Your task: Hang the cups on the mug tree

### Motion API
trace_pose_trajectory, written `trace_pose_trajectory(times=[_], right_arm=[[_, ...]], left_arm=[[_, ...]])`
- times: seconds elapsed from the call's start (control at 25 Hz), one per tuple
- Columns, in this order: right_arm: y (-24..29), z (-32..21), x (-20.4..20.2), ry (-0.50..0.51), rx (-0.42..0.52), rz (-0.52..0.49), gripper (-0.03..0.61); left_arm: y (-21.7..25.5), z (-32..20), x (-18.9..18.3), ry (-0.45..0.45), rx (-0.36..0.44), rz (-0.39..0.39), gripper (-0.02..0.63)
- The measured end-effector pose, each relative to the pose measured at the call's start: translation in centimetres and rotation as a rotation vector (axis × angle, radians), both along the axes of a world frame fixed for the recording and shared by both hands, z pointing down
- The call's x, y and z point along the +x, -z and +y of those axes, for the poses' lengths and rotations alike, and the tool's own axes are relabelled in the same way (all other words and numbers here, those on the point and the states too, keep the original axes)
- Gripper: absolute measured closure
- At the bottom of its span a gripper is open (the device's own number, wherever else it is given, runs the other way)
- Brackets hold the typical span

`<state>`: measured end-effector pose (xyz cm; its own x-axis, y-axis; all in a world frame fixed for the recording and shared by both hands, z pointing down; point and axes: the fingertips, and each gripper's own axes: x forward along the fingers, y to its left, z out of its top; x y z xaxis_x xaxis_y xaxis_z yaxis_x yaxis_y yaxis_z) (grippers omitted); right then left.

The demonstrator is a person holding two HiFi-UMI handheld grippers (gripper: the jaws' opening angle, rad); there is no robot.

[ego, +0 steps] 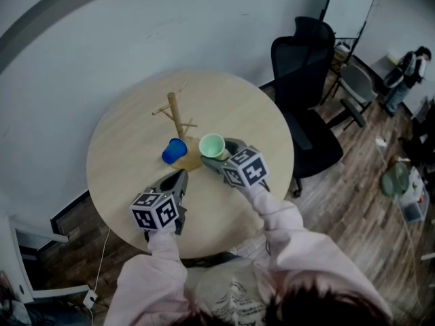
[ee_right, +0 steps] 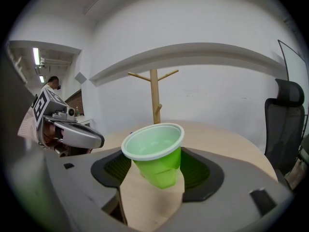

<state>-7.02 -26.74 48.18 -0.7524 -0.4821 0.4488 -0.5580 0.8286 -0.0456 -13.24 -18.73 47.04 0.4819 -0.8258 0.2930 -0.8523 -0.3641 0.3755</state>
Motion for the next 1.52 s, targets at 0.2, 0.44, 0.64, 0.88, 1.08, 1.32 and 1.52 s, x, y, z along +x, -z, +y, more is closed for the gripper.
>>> trace_pose_trajectory(times=[0.2, 0.44, 0.64, 0.88, 1.08, 1.32, 1.52], right_arm=[[-0.2, -0.8, -0.1, -0.063, 0.010, 0.034, 0.270], [-0.1, -1.3, -0.3, -0.122, 0.004, 0.057, 0.270], [0.2, -1.5, -0.7, -0.148, 0.008, 0.097, 0.270], [0.4, -2.1, -1.2, -0.167, 0.018, 0.150, 0.270], [0.8, -2.5, -1.6, -0.183, 0.029, 0.175, 0.270], [1.3, -3.4, -1.9, -0.191, 0.051, 0.233, 0.270], [1.7, -4.0, -1.7, -0.191, 0.083, 0.304, 0.270]], left_arm=[[-0.1, -0.8, -0.7, -0.072, -0.006, -0.012, 0.614], [0.1, -1.6, -0.7, -0.149, 0.002, -0.006, 0.614], [-0.1, -1.5, -0.1, -0.206, 0.004, 0.010, 0.614], [0.0, -1.9, -0.9, -0.226, 0.017, 0.015, 0.614], [0.0, -2.0, -1.4, -0.245, 0.023, 0.021, 0.614], [-0.2, -2.1, -2.0, -0.257, 0.025, 0.028, 0.614], [-0.2, -2.2, -2.0, -0.272, 0.028, 0.034, 0.614]])
